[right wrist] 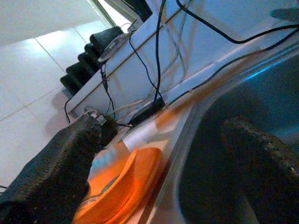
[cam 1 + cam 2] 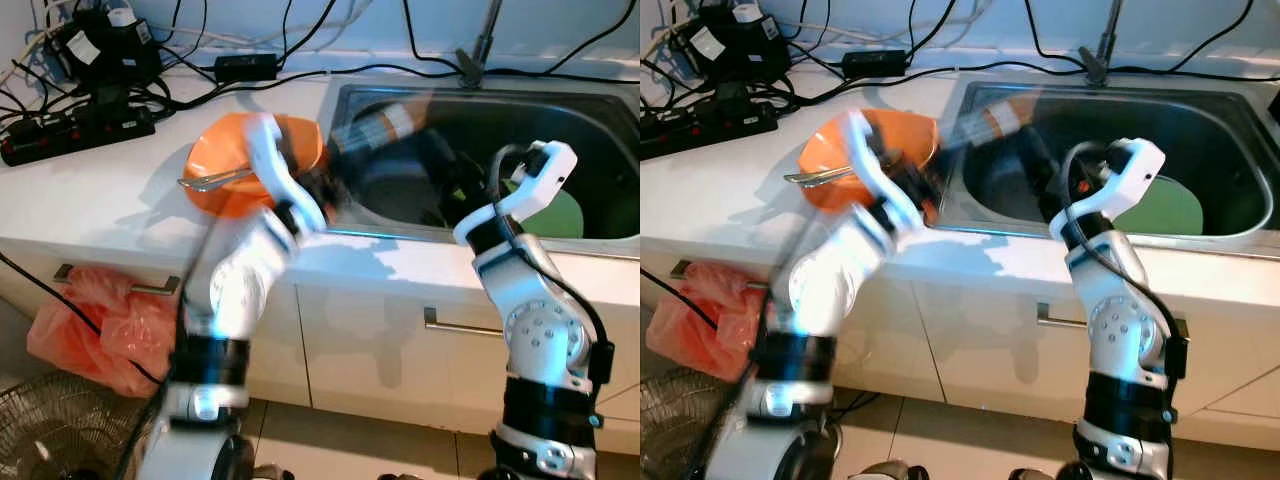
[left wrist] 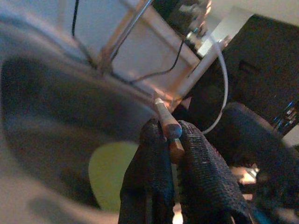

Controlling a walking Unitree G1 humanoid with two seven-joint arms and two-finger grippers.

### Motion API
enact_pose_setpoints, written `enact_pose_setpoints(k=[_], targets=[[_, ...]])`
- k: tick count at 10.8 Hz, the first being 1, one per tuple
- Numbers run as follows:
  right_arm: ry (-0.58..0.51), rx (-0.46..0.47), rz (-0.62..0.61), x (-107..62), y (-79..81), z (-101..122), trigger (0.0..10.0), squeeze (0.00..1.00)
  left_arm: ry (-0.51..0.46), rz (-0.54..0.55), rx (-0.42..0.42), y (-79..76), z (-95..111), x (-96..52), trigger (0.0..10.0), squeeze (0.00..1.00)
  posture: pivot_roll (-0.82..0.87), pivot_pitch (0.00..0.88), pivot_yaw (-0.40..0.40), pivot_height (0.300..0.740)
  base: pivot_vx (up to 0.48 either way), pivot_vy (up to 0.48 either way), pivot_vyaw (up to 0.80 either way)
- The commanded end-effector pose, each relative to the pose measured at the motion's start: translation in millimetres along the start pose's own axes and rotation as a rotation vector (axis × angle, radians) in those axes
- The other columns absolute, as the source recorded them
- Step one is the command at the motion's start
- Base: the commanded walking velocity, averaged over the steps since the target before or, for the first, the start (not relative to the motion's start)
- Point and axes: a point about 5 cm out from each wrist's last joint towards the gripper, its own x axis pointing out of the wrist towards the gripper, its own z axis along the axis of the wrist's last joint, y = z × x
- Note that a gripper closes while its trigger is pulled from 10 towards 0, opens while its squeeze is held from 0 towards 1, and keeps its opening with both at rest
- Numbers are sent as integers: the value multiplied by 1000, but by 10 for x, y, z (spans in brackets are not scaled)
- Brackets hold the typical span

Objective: Kitchen organization

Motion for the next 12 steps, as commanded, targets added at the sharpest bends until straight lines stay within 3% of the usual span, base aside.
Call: enact_pose_setpoints(k=[1,2,4,7,11,12], targets=[[-1,28,9,31,22,6,10000,0,-12,-10,-17,-6,58,-25,0,0,45,63,77,740,0,0,0],[14,52,25,50,43,-5,10000,0,20,-15,-101,3,30,-78,0,0,49,68,72,740,0,0,0],[25,84,13,44,18,-18,10000,0,31,-75,-167,-74,43,-110,0,0,46,71,67,740,0,0,0],[67,97,-6,24,-32,-95,10000,0,51,-114,-199,-177,27,-113,0,0,48,77,62,740,0,0,0],[32,86,-8,65,-45,-12,10000,0,146,-188,-241,-316,-110,-188,0,0,49,81,62,740,0,0,0],[23,85,-11,65,-51,2,8510,0,151,-184,-239,-324,-123,-204,0,0,50,83,64,740,0,0,0]])
